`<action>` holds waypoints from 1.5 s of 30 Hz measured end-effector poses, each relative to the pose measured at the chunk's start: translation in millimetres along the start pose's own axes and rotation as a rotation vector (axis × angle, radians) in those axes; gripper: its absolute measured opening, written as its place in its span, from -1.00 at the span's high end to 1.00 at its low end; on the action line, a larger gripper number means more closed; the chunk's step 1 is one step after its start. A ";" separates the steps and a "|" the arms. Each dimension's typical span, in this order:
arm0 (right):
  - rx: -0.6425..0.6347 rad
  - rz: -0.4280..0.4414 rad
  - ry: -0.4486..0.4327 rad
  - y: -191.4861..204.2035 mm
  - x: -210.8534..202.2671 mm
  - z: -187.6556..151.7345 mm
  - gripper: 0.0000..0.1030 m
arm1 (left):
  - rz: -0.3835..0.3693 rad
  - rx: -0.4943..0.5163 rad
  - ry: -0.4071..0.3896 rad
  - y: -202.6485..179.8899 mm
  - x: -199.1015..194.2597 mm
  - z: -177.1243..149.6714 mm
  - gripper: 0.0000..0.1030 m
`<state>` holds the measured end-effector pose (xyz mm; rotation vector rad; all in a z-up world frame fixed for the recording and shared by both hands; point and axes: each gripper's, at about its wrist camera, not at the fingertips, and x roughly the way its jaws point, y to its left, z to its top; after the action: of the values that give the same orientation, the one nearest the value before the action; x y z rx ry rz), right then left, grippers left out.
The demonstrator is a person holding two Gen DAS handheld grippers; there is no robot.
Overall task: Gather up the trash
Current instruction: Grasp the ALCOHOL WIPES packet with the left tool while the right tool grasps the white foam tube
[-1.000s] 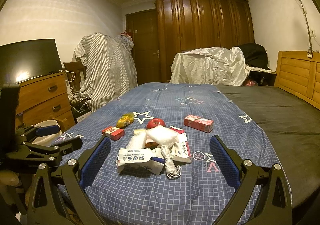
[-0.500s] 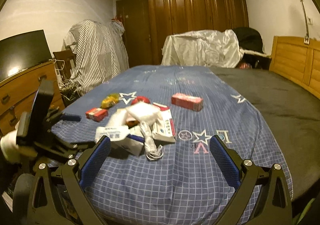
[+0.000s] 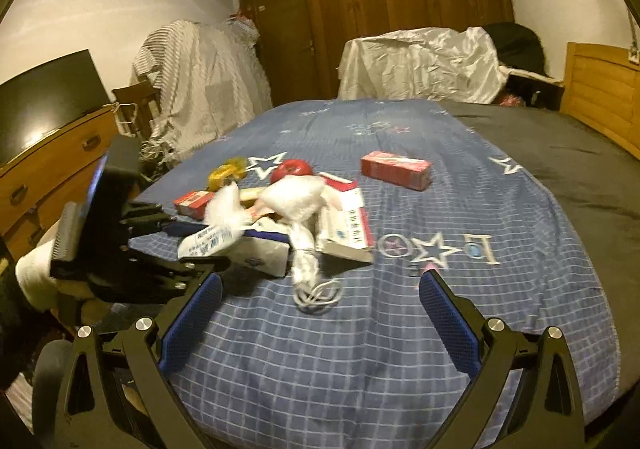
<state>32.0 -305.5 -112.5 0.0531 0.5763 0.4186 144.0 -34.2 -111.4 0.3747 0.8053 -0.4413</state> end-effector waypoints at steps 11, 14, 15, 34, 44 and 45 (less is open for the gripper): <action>-0.018 0.154 0.052 47.8 46.1 11.7 -0.91 | 0.036 -0.255 0.049 44.7 -19.0 -63.4 -0.33; -0.031 0.164 0.062 56.9 54.4 15.0 -0.91 | 0.076 -0.321 0.036 58.1 -22.3 -71.0 -0.37; -0.032 0.164 0.065 57.5 54.4 14.0 -0.91 | 0.086 -0.334 0.035 60.3 -22.4 -72.3 -0.38; 0.034 0.249 0.104 49.4 63.3 4.5 -0.90 | -0.168 -0.395 -0.049 51.1 -22.7 -46.2 0.21; -0.002 0.276 0.142 59.7 81.5 12.6 -0.90 | 0.056 -0.392 0.076 58.7 -64.2 -64.9 0.15; -0.031 0.283 0.145 66.1 86.4 19.0 -0.90 | 0.093 -0.392 0.099 62.0 -61.0 -66.2 0.13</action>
<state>83.2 -209.3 -130.5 0.0757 0.7079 0.7103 98.4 64.2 -97.9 0.0687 0.9449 -0.1720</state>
